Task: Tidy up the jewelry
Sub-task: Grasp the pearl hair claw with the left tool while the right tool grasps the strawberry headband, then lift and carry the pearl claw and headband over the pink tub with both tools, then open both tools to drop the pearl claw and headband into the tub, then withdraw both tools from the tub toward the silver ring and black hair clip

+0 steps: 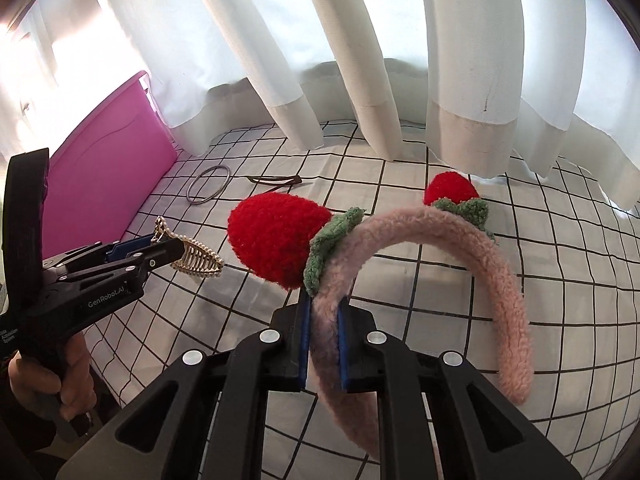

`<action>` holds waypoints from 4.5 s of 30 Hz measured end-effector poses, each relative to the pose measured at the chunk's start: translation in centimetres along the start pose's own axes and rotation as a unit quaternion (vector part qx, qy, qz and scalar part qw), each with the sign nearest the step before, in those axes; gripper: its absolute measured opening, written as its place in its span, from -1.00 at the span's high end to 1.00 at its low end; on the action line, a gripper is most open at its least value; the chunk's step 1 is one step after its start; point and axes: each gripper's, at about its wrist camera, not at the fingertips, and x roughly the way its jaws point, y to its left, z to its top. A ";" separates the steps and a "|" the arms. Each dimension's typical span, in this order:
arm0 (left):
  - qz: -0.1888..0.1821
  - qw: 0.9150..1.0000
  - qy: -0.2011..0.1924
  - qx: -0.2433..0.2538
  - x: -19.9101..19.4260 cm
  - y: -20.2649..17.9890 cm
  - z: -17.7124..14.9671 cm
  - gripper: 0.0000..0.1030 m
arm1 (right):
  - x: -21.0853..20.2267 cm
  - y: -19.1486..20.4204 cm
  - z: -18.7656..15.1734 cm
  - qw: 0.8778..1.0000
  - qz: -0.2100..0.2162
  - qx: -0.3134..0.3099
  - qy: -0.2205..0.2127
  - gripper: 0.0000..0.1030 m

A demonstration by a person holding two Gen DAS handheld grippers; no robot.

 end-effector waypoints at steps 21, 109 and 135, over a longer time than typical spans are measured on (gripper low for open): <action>-0.013 0.995 -0.100 -0.004 -11.9 4.9 3.1 0.40 | -8.5 8.8 3.2 0.996 0.017 -0.044 -0.069 0.79; 0.175 0.953 -0.124 -0.216 -19.7 29.7 2.9 -0.65 | 0.5 37.4 15.5 0.954 0.068 -0.287 -0.054 -0.12; 0.008 0.987 -0.150 -0.056 -18.2 8.5 3.6 -0.87 | -7.6 9.7 5.2 0.998 -0.041 -0.021 -0.034 -0.19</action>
